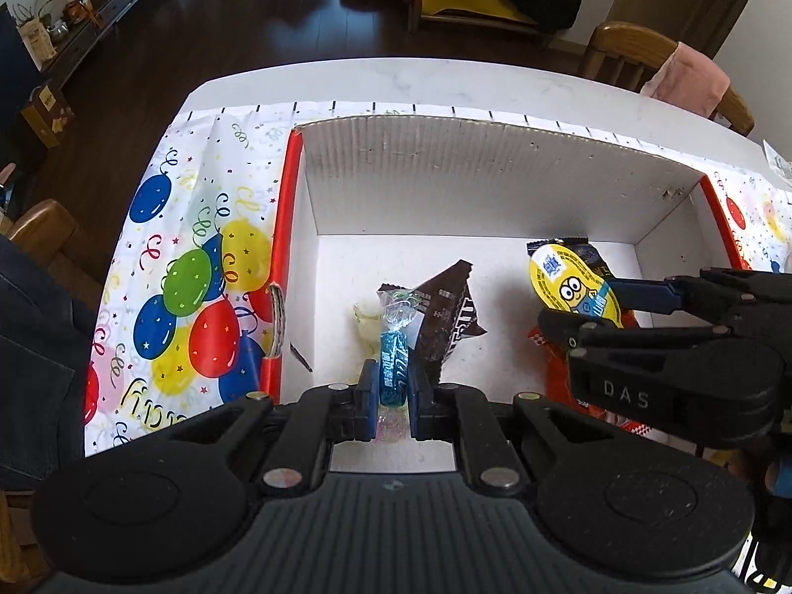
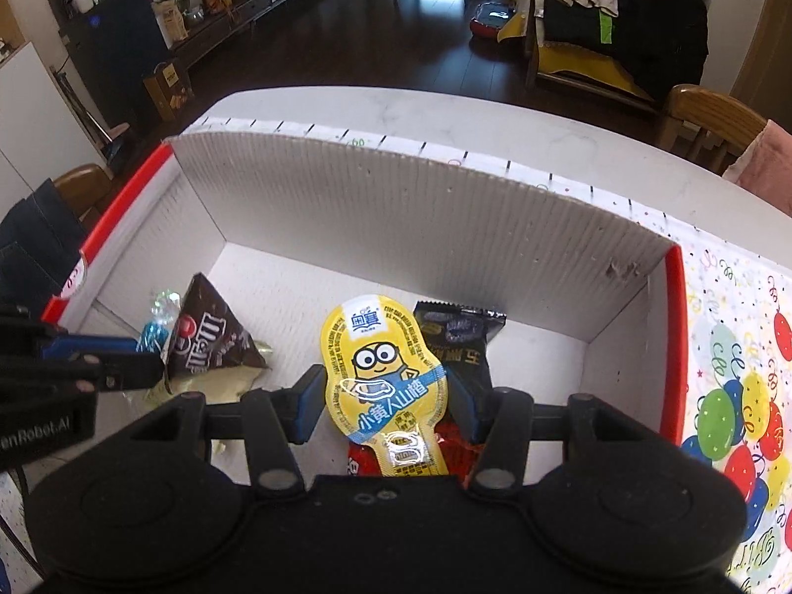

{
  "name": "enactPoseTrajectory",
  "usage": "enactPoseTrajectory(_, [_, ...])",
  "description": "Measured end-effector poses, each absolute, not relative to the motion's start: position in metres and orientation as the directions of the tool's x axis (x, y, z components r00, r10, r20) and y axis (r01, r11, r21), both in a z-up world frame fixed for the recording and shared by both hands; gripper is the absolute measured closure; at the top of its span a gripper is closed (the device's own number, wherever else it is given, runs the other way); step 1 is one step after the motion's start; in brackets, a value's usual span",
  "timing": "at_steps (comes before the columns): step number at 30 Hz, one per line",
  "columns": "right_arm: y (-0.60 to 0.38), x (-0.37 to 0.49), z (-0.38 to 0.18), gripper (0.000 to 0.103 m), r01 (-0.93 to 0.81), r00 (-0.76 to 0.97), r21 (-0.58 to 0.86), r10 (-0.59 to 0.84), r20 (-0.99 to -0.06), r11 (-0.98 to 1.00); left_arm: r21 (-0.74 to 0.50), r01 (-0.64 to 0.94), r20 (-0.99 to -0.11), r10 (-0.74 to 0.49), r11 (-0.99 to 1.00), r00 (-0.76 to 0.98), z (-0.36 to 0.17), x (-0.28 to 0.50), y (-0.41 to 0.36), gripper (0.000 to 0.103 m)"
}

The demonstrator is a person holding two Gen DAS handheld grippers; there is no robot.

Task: Organize snacks
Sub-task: 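Carry both snacks into the red box and open both tools, then withdraw both tools from the box back over the snack pile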

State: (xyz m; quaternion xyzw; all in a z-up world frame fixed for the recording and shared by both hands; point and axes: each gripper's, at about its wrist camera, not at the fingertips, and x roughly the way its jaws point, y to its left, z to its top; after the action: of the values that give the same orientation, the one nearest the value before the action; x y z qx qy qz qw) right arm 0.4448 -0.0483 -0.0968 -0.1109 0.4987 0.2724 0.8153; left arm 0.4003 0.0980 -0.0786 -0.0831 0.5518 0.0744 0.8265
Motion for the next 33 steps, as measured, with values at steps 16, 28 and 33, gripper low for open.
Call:
enactPoseTrajectory(16, [-0.066, 0.428, -0.07, 0.035, -0.555, 0.395, 0.12, 0.388, -0.833, 0.823, -0.081, -0.232, -0.906, 0.025, 0.969, 0.423, -0.069, 0.382, 0.105, 0.091])
enactPoseTrajectory(28, [-0.084, 0.388, -0.027, 0.03, -0.572, 0.427, 0.178, 0.475, -0.769, 0.801, -0.135, -0.221, -0.861, -0.004, 0.966, 0.509, -0.037, 0.342, 0.103, 0.088])
enactPoseTrajectory(33, [-0.088, 0.366, -0.01, 0.027, -0.595, 0.443, 0.179, 0.505, -0.741, 0.784, -0.15, -0.206, -0.835, -0.012, 0.967, 0.551, -0.021, 0.32, 0.102, 0.075])
